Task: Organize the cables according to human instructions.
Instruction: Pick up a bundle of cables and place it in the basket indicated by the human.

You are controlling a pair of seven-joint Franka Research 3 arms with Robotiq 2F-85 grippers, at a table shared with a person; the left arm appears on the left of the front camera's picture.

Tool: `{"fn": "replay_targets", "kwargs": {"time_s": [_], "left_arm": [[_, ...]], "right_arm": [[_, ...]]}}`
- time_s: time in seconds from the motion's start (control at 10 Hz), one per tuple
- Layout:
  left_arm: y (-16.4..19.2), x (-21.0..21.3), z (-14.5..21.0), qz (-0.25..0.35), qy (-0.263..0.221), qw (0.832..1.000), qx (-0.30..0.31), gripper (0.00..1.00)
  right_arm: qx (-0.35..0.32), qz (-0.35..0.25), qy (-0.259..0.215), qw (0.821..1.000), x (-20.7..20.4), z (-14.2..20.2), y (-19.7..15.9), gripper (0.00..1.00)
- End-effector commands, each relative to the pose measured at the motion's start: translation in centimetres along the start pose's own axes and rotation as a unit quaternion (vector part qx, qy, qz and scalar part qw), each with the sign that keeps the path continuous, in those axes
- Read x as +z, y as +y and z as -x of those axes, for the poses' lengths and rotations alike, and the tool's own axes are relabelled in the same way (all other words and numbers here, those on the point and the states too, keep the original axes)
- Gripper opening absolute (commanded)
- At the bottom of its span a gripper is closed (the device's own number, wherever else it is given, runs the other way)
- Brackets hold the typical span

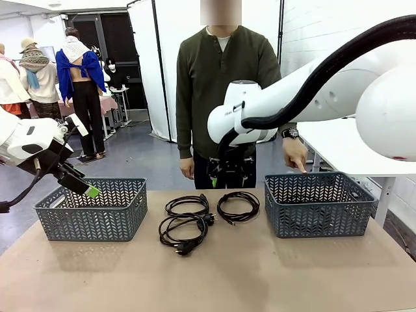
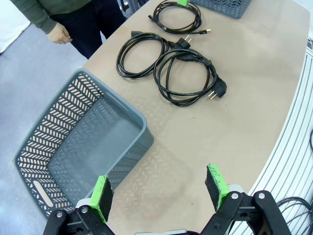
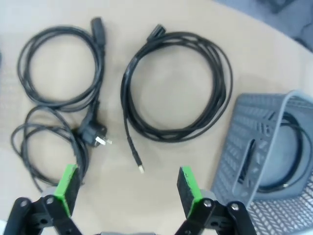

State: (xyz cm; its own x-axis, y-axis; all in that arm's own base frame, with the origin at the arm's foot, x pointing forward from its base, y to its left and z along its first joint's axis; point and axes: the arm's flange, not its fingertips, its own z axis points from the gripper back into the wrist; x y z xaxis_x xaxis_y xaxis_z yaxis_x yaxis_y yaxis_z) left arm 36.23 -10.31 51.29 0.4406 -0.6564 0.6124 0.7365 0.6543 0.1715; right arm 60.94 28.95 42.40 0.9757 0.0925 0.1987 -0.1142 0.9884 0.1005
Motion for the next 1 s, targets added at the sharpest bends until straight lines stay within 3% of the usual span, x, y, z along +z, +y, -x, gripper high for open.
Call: {"fn": "replay_targets", "kwargs": {"time_s": [0.0, 0.4, 0.9], "left_arm": [[0.1, 0.0, 0.1, 0.0, -0.001, 1.0, 0.003, 1.0], [0.1, 0.0, 0.1, 0.0, -0.001, 1.0, 0.003, 1.0], [0.1, 0.0, 0.1, 0.0, -0.001, 1.0, 0.003, 1.0]], "right_arm": [[-0.033, 0.031, -0.014, 0.999, -1.5, -1.8, 1.4, 1.0], [-0.05, 0.039, 0.008, 0.998, -3.6, -3.1, 2.2, 1.0], [-0.039, 0.024, 0.003, 0.999, -3.6, -1.9, 1.3, 1.0]]}}
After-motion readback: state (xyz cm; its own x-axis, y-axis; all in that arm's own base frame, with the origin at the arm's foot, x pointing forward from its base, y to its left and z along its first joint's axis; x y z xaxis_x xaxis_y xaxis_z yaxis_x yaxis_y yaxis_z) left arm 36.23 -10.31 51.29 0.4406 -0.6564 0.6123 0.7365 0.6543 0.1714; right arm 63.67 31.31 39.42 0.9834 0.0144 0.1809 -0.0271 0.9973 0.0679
